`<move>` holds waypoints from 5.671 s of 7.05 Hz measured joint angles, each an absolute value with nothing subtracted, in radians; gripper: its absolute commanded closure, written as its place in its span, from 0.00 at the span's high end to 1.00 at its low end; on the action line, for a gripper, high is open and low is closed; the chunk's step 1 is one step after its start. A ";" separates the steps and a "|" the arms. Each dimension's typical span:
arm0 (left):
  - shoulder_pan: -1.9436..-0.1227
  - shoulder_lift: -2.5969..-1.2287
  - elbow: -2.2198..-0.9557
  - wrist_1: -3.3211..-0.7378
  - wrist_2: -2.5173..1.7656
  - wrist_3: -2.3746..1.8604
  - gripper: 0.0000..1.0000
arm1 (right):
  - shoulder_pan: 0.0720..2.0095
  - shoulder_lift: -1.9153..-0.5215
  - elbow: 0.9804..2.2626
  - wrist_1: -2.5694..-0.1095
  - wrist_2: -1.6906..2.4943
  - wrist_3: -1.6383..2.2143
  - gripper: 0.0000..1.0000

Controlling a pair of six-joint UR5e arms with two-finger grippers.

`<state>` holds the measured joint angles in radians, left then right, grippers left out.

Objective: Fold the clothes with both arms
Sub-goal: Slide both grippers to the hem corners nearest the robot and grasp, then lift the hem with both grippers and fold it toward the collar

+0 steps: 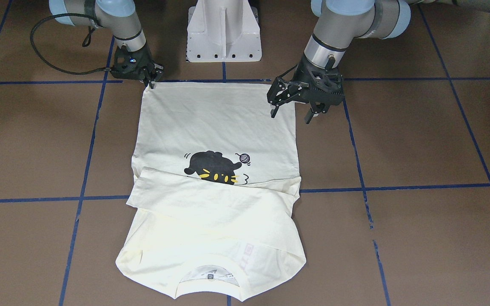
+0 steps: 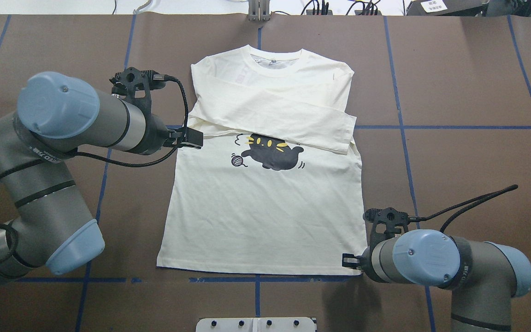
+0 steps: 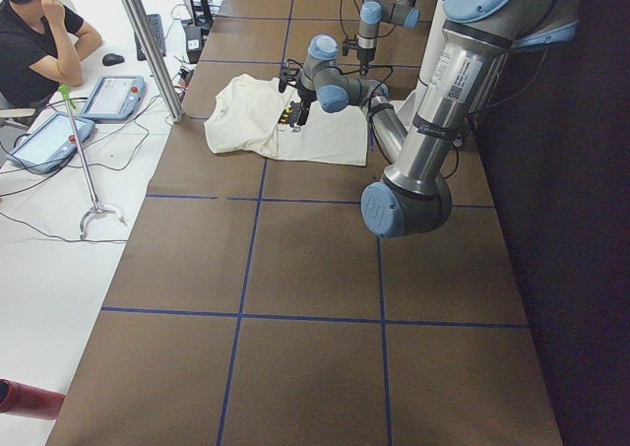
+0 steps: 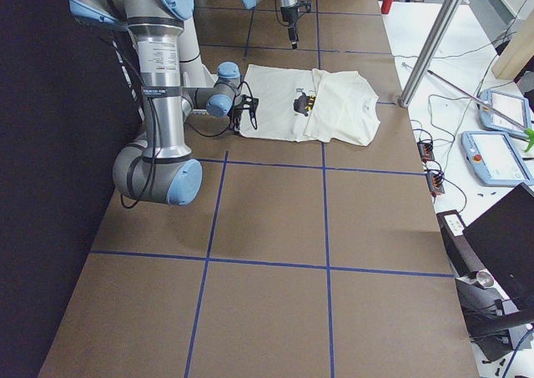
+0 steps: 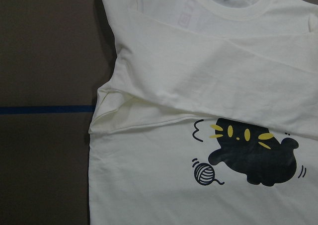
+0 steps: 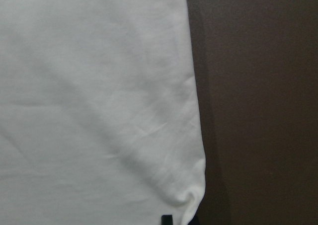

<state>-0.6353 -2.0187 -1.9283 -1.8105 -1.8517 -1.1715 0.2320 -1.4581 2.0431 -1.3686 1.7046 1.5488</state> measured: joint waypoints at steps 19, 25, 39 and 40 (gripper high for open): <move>-0.261 -1.782 -1.961 -1.794 -1.747 -1.762 0.37 | 0.286 -1.456 2.092 -1.365 1.687 1.562 0.00; -0.265 -1.798 -1.966 -1.786 -1.729 -1.763 0.00 | 0.293 -1.459 2.090 -1.365 1.690 1.555 0.00; -0.054 -1.716 -2.394 -1.456 -1.738 -1.729 0.00 | 0.222 -1.655 2.357 -1.336 1.945 1.549 0.00; -0.083 -1.730 -2.393 -1.455 -1.740 -1.703 0.00 | 0.257 -1.635 2.320 -1.284 1.945 1.545 0.00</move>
<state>-0.0835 -1.7299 -2.3931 -1.4554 -1.7402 -1.7031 0.2569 -1.6348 2.3200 -1.2840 1.9446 1.5445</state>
